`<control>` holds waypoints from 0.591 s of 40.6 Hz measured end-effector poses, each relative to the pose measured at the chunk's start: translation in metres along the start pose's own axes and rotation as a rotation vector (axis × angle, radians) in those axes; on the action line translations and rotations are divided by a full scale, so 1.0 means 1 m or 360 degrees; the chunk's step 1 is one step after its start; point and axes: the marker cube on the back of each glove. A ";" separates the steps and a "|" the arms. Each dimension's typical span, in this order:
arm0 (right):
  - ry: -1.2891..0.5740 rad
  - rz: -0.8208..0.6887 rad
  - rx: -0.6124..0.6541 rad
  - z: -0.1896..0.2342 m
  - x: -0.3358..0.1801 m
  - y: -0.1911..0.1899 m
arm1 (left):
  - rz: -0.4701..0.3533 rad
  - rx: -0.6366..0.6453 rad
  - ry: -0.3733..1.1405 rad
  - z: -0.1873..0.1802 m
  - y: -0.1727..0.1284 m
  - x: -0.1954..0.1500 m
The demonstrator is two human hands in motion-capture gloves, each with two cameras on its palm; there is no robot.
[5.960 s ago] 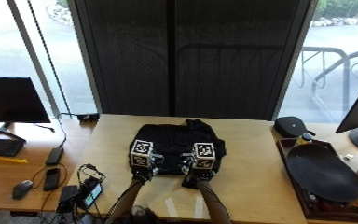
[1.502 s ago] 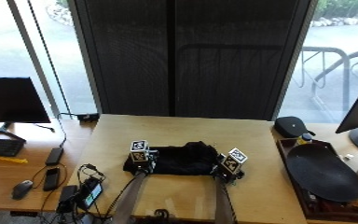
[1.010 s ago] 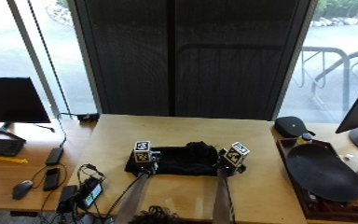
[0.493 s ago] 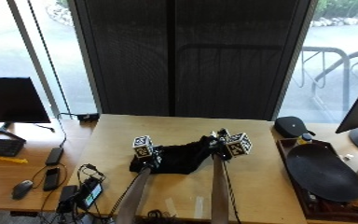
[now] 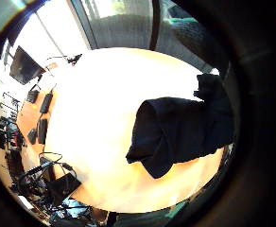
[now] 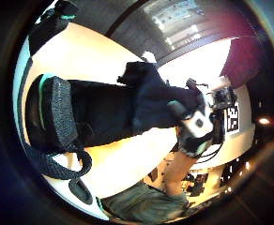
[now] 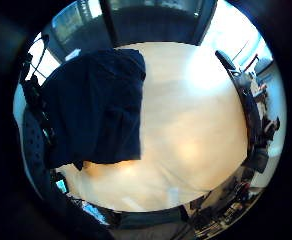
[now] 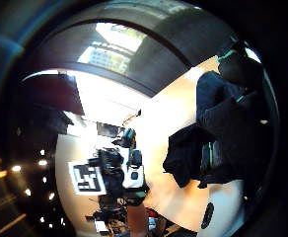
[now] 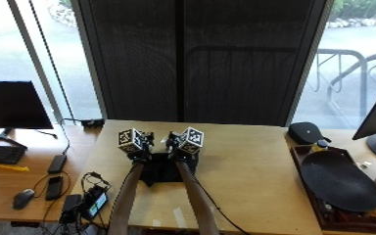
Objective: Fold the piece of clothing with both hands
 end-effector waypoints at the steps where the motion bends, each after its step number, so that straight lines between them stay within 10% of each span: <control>1: -0.0036 -0.0038 -0.0038 0.005 -0.013 0.009 | 0.0026 -0.0036 0.0073 -0.001 0.003 0.004; 8: -0.0151 -0.0297 -0.0087 0.029 -0.067 0.061 | 0.0265 0.0042 0.0344 0.001 0.001 0.014; 13: -0.0201 -0.0333 -0.0204 0.058 -0.070 0.076 | 0.0058 0.0086 -0.0058 0.001 0.004 -0.013; 24: -0.0949 -0.0433 -0.0759 0.084 -0.078 0.096 | -0.0016 0.0177 -0.0086 -0.005 0.005 -0.031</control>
